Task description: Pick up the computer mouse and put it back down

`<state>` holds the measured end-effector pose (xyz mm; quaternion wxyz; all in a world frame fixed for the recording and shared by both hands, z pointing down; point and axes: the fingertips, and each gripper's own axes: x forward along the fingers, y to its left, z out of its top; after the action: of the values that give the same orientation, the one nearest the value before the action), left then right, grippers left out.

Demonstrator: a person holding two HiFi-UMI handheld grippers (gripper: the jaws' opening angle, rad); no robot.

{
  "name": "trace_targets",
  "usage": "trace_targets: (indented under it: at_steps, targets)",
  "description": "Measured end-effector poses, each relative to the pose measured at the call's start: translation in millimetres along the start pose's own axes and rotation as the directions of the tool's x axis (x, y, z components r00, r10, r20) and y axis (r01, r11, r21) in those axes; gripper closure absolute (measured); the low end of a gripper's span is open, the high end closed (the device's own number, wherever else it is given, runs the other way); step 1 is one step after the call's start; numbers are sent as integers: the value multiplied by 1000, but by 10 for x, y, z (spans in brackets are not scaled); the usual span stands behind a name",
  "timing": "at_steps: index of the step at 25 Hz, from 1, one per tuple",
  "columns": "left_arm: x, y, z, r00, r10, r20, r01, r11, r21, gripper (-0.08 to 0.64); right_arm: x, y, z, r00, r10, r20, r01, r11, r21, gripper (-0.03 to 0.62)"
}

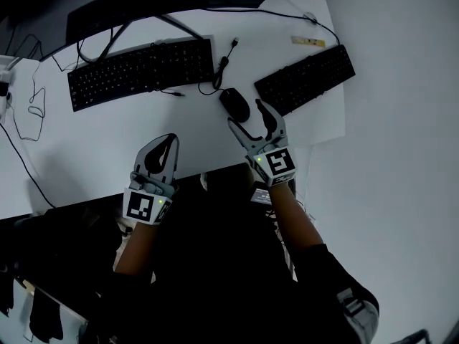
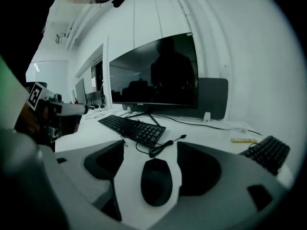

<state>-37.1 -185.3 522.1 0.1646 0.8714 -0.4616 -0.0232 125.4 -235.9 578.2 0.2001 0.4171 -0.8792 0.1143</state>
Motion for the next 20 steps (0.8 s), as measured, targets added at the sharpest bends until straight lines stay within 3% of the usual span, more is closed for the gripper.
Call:
trace_targets:
  at_steps: [7,13,20]
  targets:
    - [150,150,-208,998,-8,-55,8,1000,-12,566,380,-87,-344,992,26,-123,-22,999,35,261]
    - [299,264,-257,996,8,-89,-9,1000,-16,566,549,-139,-646,971,44,-237,-46,999,-2,261]
    - [389,347,-289,997,19,-81,-20,1000,-9,566,644,-172,-827,952,55,-302,-56,998,8,261]
